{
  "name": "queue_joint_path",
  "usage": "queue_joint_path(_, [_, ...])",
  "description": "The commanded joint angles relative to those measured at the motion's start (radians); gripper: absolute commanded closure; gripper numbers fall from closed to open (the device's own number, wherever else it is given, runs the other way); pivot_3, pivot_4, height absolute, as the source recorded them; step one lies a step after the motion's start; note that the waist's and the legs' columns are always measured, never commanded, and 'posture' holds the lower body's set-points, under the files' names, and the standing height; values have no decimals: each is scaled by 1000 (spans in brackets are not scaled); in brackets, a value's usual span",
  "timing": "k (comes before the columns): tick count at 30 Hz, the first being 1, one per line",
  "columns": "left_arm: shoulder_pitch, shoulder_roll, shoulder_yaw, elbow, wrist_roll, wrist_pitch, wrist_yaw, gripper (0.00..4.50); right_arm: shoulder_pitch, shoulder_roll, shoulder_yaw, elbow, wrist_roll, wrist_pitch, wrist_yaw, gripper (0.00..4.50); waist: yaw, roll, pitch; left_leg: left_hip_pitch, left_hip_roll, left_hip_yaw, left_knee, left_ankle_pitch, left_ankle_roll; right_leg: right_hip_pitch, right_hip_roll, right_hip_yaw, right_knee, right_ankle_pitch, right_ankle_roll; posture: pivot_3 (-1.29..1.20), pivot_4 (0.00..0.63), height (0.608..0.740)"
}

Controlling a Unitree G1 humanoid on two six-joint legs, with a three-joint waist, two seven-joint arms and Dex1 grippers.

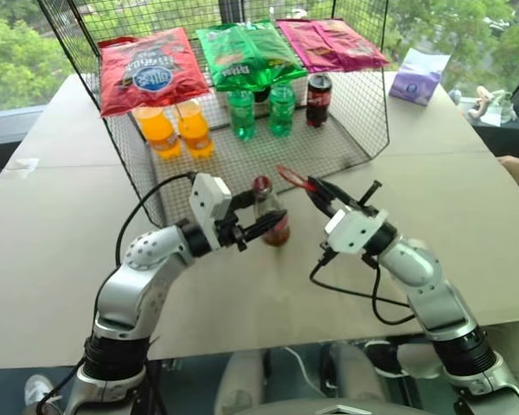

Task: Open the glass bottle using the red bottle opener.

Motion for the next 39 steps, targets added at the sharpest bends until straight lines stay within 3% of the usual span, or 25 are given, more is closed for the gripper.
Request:
queue_joint_path(1, [11,-1,-12,13,8,-36,-21,2263,-1,0,-22,-32,7,-17,-2,4500,0,0,0,0,0,0,0,0,0,0,0,0,0,0,0,0,150,740])
queue_joint_path(24, [-20,3,-21,29,1,-39,-16,2263,-16,6,-55,-21,8,-3,-6,4500,0,0,0,4,0,4,-1,0,1,0,0,4,1,0,0,0,150,740])
queue_joint_path(39, [-133,-19,-40,34,-8,67,22,2263,-73,23,17,100,-96,-159,-44,4500,0,0,0,5,1,5,-1,0,1,0,1,6,2,0,0,0,150,740])
